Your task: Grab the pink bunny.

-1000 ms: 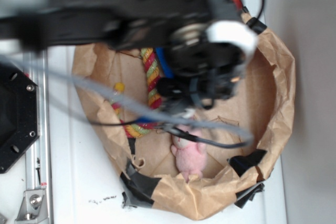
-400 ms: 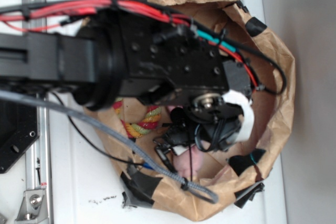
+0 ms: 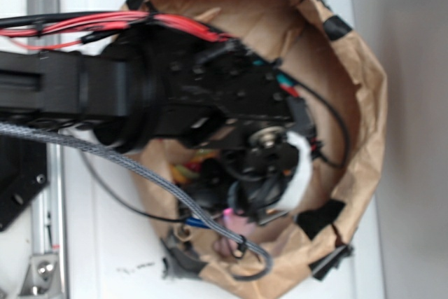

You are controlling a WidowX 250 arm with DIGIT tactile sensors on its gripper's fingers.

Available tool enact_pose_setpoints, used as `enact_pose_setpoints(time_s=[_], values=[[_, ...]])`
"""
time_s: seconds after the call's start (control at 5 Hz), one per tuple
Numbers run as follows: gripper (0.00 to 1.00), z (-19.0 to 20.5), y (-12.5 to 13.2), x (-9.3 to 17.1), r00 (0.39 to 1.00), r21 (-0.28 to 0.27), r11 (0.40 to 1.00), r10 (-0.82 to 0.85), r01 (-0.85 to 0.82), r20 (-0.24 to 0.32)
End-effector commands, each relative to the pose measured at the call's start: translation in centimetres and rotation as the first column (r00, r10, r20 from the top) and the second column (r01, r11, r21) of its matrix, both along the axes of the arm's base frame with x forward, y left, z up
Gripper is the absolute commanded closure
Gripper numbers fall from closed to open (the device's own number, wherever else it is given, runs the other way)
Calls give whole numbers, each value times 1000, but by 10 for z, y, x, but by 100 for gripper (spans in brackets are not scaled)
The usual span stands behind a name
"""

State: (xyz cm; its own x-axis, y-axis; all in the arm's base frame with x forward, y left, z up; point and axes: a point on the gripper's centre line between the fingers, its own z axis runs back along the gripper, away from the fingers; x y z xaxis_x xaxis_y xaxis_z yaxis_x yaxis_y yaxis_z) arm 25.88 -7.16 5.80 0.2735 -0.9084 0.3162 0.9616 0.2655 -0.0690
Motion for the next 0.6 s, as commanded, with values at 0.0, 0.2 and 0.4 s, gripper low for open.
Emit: enact_pose_setpoints(time_s=[0.0,0.2,0.4], values=[[0,29,-14,-43,997,-9,999,-44,45,57],[0,11,-14,-44,998,18,999,-40,39,43],[0,-23,-22,-39,998,38,999,-30,27,63]])
